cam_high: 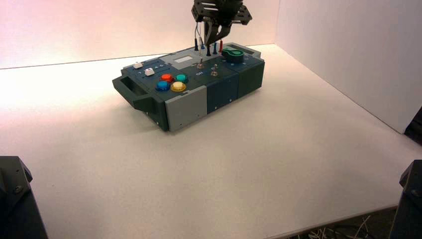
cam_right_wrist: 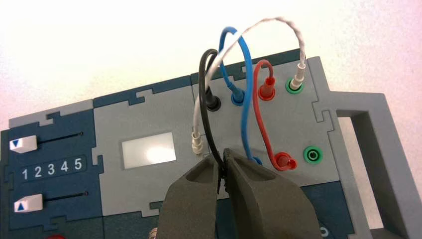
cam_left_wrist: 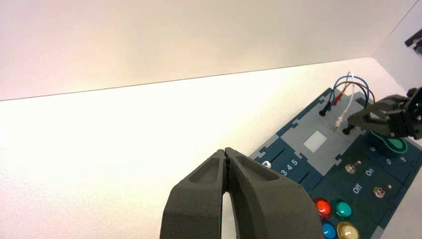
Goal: Pull the black wire.
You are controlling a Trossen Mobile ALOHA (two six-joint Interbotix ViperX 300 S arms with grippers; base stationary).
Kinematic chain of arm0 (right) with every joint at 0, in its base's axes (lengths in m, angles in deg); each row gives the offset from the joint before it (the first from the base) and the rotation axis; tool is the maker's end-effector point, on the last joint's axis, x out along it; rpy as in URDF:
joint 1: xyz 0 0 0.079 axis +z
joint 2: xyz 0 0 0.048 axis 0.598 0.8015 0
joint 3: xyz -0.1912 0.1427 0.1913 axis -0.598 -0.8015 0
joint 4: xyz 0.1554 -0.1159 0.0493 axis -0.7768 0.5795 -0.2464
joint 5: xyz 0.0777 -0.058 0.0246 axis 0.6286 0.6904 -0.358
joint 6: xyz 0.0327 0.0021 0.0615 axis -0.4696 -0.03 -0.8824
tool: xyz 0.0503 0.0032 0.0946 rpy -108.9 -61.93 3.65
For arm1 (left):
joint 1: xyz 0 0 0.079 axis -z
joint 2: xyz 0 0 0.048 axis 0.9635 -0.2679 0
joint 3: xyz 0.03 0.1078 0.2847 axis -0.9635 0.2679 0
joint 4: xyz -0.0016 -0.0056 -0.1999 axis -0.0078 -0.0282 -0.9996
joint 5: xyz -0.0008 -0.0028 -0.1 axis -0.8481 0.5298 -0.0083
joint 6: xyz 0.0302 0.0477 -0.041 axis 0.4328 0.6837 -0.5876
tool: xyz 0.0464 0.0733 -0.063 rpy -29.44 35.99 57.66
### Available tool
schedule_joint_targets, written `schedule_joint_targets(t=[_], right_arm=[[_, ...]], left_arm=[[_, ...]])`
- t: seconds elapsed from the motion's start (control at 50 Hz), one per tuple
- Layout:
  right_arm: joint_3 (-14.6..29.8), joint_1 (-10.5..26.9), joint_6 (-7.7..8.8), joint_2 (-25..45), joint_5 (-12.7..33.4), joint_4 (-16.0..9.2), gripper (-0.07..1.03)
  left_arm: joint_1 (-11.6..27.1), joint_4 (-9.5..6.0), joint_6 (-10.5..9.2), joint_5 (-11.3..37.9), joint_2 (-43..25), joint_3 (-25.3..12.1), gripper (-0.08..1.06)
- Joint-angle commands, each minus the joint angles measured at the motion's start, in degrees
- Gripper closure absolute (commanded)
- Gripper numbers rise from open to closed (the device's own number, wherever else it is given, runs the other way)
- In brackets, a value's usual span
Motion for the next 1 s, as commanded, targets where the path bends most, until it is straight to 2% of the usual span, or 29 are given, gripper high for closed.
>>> schedule_joint_targets(t=[0.02, 0.26, 0.5, 0.56, 0.64, 0.68, 1.0], right_arm=[[4.1, 0.2, 0.26, -2.9, 0.0, 0.1, 0.99], [4.7, 0.1, 0.18, -3.1, 1.4, 0.9, 0.99], [4.3, 0.1, 0.18, -3.3, 0.3, 0.9, 0.98], [4.3, 0.1, 0.18, -3.5, 0.0, 0.9, 0.93], [4.4, 0.1, 0.18, -3.8, 0.0, 0.9, 0.66], [4.4, 0.0, 0.18, -3.8, 0.0, 0.9, 0.57], [3.8, 0.1, 0.18, -4.7, 0.4, 0.9, 0.56]], left_arm=[[-0.4, 0.09, 0.35, -0.4, 0.0, -1.9, 1.01], [-0.6, 0.0, 0.35, -0.4, -0.1, -1.9, 1.01], [-0.6, 0.0, 0.35, -0.4, -0.1, -1.8, 1.01], [-0.7, 0.0, 0.35, -0.4, -0.1, -1.8, 1.01], [-0.6, 0.09, 0.35, -0.4, -0.1, -1.9, 1.01], [-0.6, 0.09, 0.35, -0.4, -0.1, -1.9, 1.01], [-0.7, 0.09, 0.35, -0.4, -0.1, -1.9, 1.01]])
